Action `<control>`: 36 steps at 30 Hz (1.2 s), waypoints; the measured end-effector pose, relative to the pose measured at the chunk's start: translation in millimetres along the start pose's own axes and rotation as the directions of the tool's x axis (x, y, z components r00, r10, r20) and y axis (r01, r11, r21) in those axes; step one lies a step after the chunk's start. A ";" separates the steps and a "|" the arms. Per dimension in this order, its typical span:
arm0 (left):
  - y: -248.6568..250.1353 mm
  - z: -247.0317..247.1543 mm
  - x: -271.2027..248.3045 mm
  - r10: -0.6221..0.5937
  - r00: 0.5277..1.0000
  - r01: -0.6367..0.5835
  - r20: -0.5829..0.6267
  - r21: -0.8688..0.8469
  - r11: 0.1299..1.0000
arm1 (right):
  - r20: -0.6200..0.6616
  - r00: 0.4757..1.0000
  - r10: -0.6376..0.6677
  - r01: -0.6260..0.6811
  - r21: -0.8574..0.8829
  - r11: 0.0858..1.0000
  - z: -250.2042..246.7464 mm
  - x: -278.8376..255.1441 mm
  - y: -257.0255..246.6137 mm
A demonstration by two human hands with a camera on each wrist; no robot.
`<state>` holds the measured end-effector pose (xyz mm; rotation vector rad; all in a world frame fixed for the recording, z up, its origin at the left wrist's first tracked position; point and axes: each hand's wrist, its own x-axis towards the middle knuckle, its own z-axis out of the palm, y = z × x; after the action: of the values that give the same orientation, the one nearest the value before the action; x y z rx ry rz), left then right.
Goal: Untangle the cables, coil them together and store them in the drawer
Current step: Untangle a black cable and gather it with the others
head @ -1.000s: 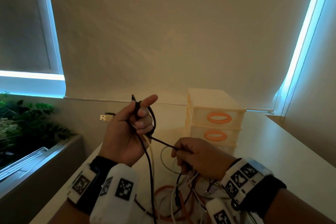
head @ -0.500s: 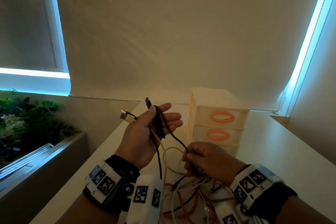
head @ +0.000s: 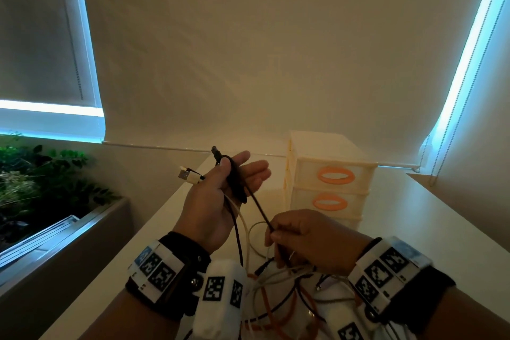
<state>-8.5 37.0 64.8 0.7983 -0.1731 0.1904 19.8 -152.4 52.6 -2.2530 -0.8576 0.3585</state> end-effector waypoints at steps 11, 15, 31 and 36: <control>26.9 -18.2 6.1 -0.018 0.998 0.042 0.066 -0.376 0.926 | 0.046 0.998 0.031 -0.009 -0.412 0.911 13.5 -0.1 9.6; 34.4 -28.1 9.3 0.052 0.990 0.007 0.134 -0.410 0.912 | 0.013 1.000 -0.026 0.029 -0.328 0.944 9.5 -1.0 12.2; 49.4 -49.7 14.6 0.130 0.989 -0.087 0.066 -0.451 0.889 | -0.127 0.974 -0.189 0.153 -0.246 0.957 1.9 -12.0 30.4; 50.5 -54.9 18.9 0.131 0.990 -0.138 -0.045 -0.388 0.911 | -0.271 0.922 -0.276 0.215 -0.236 0.948 -11.5 -25.8 35.4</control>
<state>2.5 113.2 66.4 0.3851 -0.2407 0.2829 22.9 -194.7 36.8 -2.2655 -1.0348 -0.1949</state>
